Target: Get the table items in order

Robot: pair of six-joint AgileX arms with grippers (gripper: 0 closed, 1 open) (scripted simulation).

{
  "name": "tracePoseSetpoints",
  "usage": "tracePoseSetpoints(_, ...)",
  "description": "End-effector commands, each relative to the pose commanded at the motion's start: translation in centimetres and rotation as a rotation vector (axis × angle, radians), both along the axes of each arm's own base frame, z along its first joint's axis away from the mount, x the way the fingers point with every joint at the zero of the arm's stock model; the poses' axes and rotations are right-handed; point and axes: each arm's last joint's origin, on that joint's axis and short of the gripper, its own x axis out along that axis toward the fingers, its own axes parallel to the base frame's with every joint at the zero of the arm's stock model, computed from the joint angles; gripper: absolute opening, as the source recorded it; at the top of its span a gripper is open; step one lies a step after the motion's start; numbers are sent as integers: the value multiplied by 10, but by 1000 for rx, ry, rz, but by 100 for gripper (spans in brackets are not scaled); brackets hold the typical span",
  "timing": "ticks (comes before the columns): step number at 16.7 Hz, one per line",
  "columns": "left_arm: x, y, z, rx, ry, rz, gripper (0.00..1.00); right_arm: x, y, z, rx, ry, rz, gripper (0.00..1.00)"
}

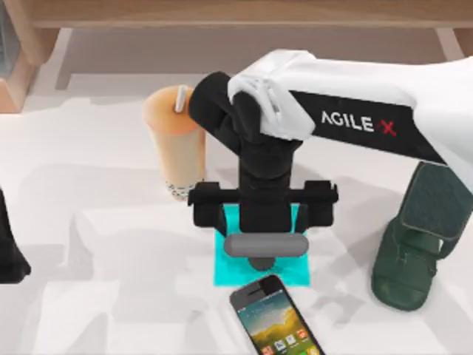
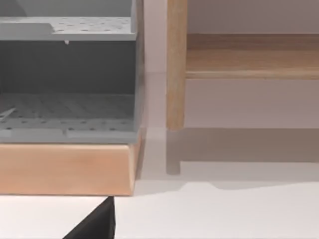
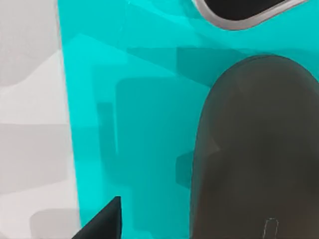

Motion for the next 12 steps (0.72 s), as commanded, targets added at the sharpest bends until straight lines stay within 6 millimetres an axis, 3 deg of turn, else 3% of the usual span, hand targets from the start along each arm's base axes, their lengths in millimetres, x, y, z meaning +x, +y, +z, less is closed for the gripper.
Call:
tracePoseSetpoints(6,0,0,0,0,0,0,100,-2,0,10,19,-19,-51,100)
tracePoseSetpoints(12,0,0,0,0,0,0,100,-19,1,31,53,-40,-386,100)
